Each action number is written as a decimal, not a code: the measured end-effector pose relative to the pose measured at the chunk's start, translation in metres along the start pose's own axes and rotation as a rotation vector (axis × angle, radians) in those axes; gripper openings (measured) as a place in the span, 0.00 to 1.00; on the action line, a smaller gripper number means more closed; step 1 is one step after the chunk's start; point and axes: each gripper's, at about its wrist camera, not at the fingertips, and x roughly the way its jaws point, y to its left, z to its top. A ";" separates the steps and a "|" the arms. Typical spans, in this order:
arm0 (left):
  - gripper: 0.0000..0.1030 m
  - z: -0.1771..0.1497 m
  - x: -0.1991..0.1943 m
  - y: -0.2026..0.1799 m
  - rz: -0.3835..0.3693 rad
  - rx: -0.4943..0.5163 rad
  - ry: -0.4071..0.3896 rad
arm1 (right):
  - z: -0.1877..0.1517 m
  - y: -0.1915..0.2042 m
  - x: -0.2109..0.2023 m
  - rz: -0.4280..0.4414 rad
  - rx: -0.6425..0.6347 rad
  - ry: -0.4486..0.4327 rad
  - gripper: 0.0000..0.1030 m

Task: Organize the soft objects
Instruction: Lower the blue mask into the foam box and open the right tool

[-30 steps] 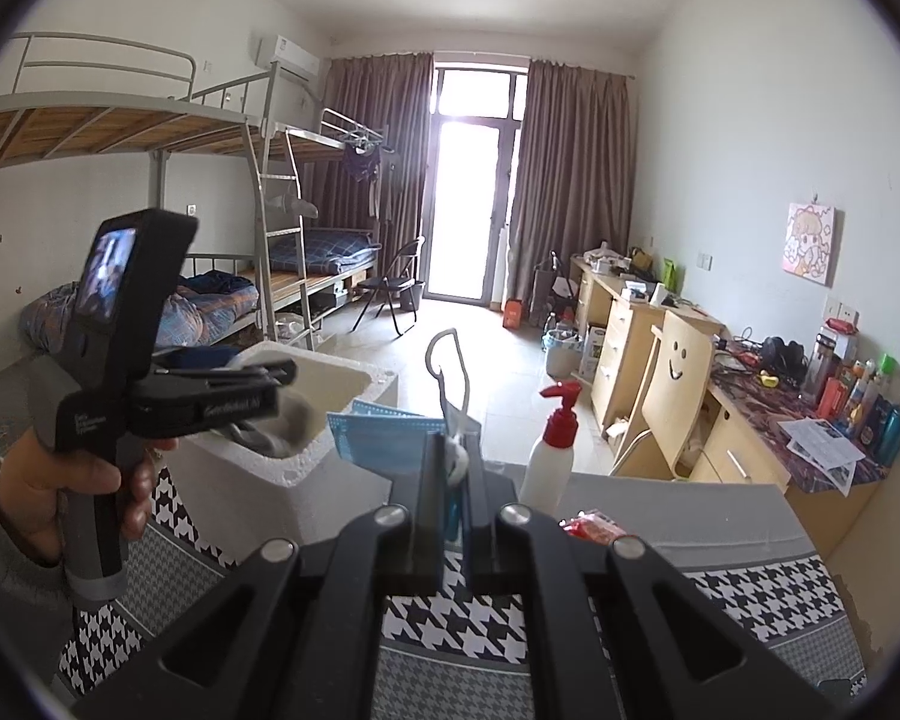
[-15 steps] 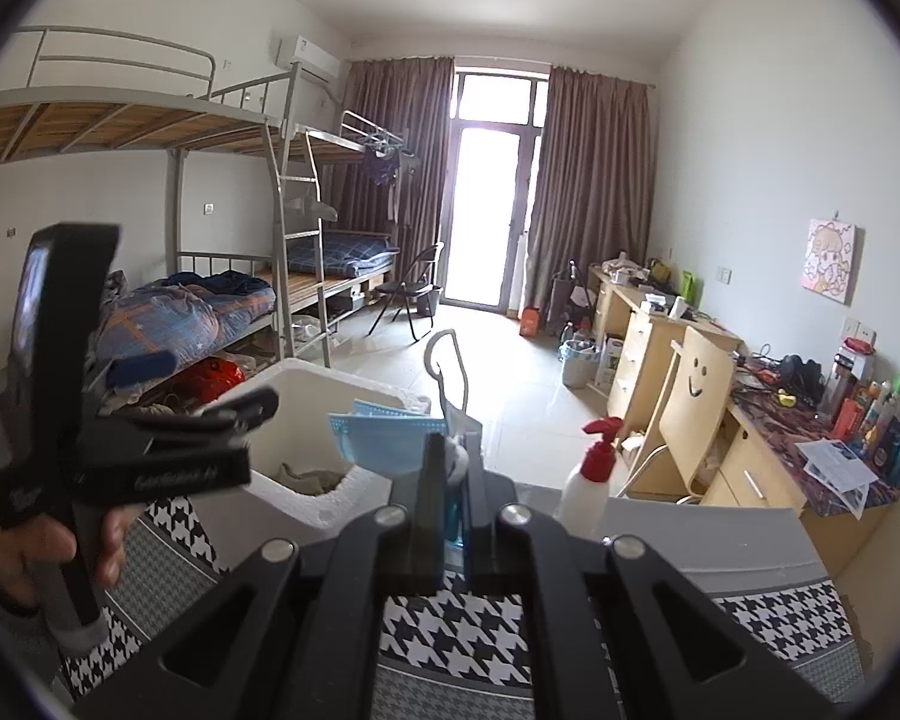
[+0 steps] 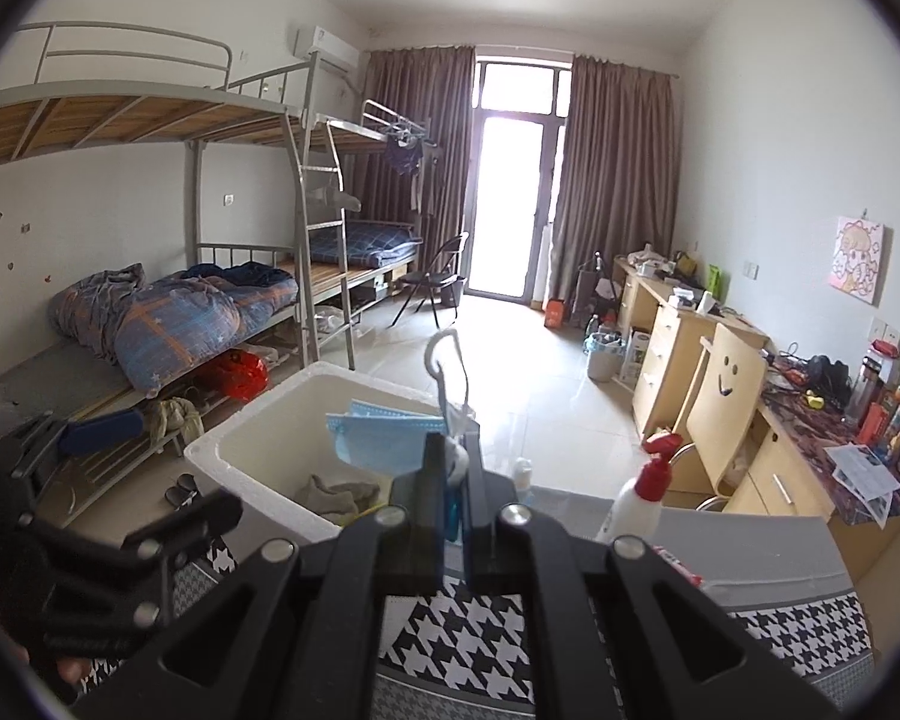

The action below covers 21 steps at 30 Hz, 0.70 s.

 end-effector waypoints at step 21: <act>0.99 -0.027 -0.009 0.007 0.008 -0.004 0.038 | 0.010 0.022 0.052 0.054 -0.017 0.095 0.06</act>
